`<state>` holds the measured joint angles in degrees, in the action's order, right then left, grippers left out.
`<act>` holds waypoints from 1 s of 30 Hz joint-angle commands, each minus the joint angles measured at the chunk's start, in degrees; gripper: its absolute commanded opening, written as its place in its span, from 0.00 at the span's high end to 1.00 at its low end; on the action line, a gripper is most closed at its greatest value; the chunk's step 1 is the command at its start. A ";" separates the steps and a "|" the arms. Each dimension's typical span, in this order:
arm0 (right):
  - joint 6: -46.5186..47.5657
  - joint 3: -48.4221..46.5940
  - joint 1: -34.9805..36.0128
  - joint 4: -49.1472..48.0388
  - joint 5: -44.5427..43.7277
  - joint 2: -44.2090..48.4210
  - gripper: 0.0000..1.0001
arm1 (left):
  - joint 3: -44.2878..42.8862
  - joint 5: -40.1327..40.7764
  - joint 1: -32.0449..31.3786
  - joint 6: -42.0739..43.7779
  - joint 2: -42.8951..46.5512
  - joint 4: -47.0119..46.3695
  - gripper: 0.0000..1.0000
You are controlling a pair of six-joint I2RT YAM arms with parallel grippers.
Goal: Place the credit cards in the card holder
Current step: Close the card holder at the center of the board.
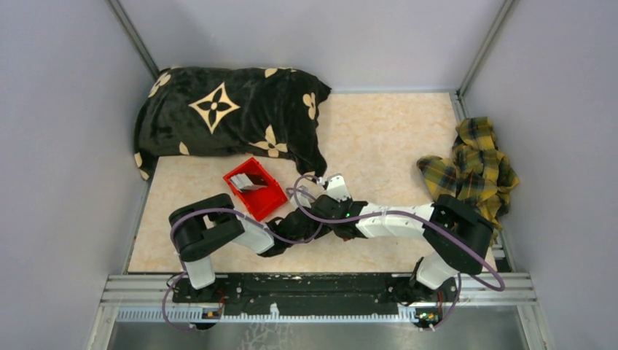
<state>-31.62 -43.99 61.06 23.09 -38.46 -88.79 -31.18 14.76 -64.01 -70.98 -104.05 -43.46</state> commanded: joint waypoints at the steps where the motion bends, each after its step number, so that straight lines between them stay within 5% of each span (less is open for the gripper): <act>1: -11.35 5.12 6.68 -0.34 15.44 -7.47 1.00 | 0.72 -2.75 -2.49 3.03 -2.77 12.93 0.78; 10: -15.80 8.20 7.67 2.25 12.36 0.31 1.00 | 1.73 -0.69 -3.17 1.43 -1.26 13.27 0.77; 20: -18.48 11.02 7.68 4.45 8.14 8.48 0.80 | -0.33 0.94 -3.57 0.90 -1.10 16.68 0.76; 30: -17.18 10.13 7.66 8.36 2.67 13.95 0.75 | -1.81 2.76 -4.05 0.69 0.19 20.22 0.72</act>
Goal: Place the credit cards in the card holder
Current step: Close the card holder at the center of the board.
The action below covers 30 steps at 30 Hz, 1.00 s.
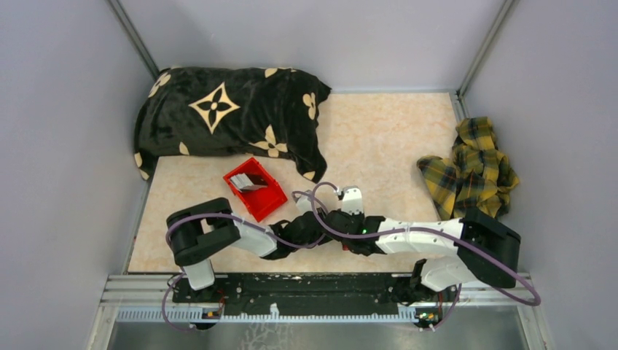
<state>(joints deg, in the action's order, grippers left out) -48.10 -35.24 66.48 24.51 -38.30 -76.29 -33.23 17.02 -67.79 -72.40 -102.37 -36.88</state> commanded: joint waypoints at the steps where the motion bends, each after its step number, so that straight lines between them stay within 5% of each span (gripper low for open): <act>1: -0.42 1.20 2.23 7.32 1.90 2.08 0.75 | 0.38 0.76 -0.29 2.09 -0.88 13.99 0.72; 12: 1.85 -1.59 2.23 10.16 -1.61 4.02 0.74 | 4.99 4.50 -2.61 3.36 6.12 8.91 0.57; 30: 4.10 -6.62 2.17 15.45 -6.34 7.52 0.76 | 6.22 1.25 -6.48 6.52 -1.05 -5.91 0.56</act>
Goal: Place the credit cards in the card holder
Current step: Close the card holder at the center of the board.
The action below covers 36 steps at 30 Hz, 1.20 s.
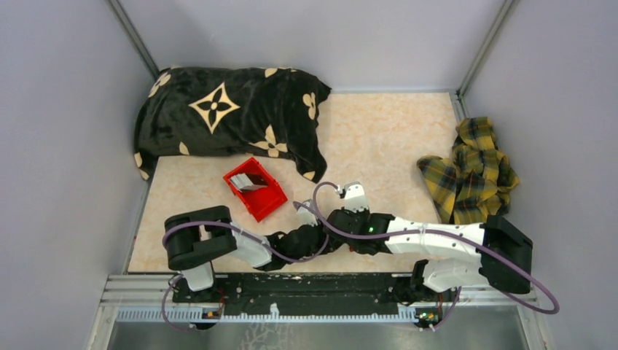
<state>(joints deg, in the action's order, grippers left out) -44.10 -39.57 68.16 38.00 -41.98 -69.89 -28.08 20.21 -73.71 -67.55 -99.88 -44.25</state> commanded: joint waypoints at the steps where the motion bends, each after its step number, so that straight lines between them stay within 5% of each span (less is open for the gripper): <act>1: -0.19 -2.22 0.44 2.41 -2.67 0.77 0.77 | 0.87 -2.06 -0.57 1.72 -3.95 1.30 0.56; 31: 0.75 -2.56 -2.41 1.25 -0.56 -7.56 0.79 | 2.61 -3.51 -0.67 -1.97 -10.17 -5.57 0.61; 36: 1.50 -2.79 -2.95 0.83 0.00 -8.46 0.86 | 3.75 -3.85 -0.66 -2.17 -11.26 -8.83 0.62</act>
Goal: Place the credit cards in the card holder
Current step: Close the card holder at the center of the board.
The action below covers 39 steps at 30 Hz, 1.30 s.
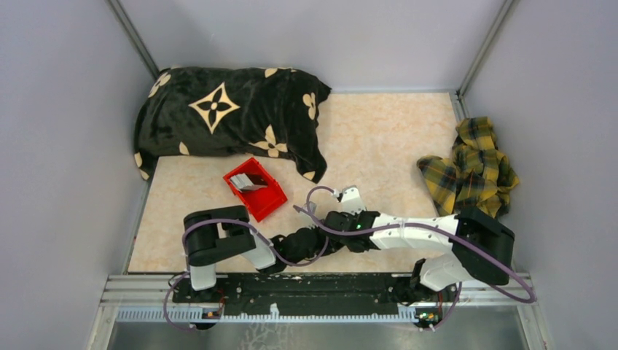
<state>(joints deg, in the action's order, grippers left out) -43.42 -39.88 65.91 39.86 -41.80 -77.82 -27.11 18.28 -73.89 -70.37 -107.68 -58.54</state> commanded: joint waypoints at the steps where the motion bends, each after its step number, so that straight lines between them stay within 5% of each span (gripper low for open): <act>1: 0.87 -2.53 -0.82 -1.09 -0.13 -0.70 0.87 | 2.96 -2.02 -0.47 0.48 -3.71 5.02 0.62; 39: 2.52 -2.66 -0.95 -0.42 4.85 -0.56 1.00 | 1.88 -3.35 -0.46 0.86 -6.35 3.11 0.64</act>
<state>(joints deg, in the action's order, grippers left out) -40.53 -41.36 65.45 40.03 -37.34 -78.59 -26.50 16.45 -73.84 -71.35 -111.02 -64.88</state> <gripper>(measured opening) 0.006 0.363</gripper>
